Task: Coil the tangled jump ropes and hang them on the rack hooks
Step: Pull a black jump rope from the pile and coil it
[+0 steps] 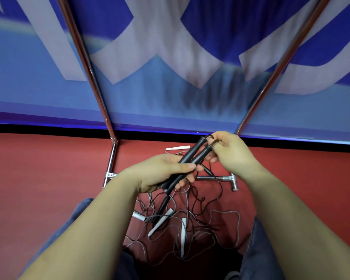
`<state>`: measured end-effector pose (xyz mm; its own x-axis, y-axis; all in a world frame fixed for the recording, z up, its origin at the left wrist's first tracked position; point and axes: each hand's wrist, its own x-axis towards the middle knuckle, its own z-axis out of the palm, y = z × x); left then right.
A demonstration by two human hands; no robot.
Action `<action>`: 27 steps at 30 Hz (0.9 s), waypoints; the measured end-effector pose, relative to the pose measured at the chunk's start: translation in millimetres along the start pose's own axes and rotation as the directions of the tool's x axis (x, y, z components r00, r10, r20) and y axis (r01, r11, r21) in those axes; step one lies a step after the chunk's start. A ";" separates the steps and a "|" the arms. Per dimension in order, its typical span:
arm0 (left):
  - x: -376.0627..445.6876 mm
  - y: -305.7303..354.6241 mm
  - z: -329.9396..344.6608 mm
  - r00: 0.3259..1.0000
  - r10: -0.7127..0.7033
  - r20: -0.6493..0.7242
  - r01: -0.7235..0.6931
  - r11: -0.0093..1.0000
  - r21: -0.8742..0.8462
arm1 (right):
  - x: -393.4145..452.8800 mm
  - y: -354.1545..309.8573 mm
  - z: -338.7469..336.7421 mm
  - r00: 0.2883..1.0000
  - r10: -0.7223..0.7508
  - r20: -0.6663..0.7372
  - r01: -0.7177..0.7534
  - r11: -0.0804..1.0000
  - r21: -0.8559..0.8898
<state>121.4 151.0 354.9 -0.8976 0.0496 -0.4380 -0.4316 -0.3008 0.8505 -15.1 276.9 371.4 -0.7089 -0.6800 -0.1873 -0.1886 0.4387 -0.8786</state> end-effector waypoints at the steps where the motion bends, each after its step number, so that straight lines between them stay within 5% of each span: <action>1: -1.3 -0.3 2.0 0.999 -0.032 -0.006 0.032 0.999 0.029 | -1.1 -1.4 -1.8 1.000 0.011 -0.027 -0.011 1.000 0.022; 5: -5.3 -4.0 13.5 0.995 -0.094 -0.028 0.095 0.994 0.051 | -5.2 -3.2 -8.1 0.995 0.065 -0.080 -0.058 0.994 0.089; 12: -37.3 2.6 41.0 0.974 0.061 -0.220 -0.105 0.975 -0.194 | -42.9 -14.4 -6.3 0.998 -0.024 -0.065 0.022 0.999 -0.036; 17: -75.2 3.7 82.4 0.929 0.142 -0.342 -0.263 0.904 -0.338 | -101.0 -25.8 5.5 0.999 0.006 -0.034 0.005 0.943 0.334; 22: -119.9 6.8 138.2 0.915 0.267 -0.302 -0.367 0.863 -0.348 | -174.9 -52.2 17.2 0.997 0.049 0.066 -0.081 0.711 0.699; 27: -159.1 34.6 159.2 0.931 0.248 -0.269 -0.362 0.730 -0.580 | -213.0 -69.7 13.9 0.970 0.067 0.234 -0.195 0.791 0.580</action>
<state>235.0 284.4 500.4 -0.9185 -0.2845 -0.2747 0.0620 -0.7896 0.6105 158.4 383.0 466.5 -0.5409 -0.7678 -0.3434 0.3831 0.1386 -0.9133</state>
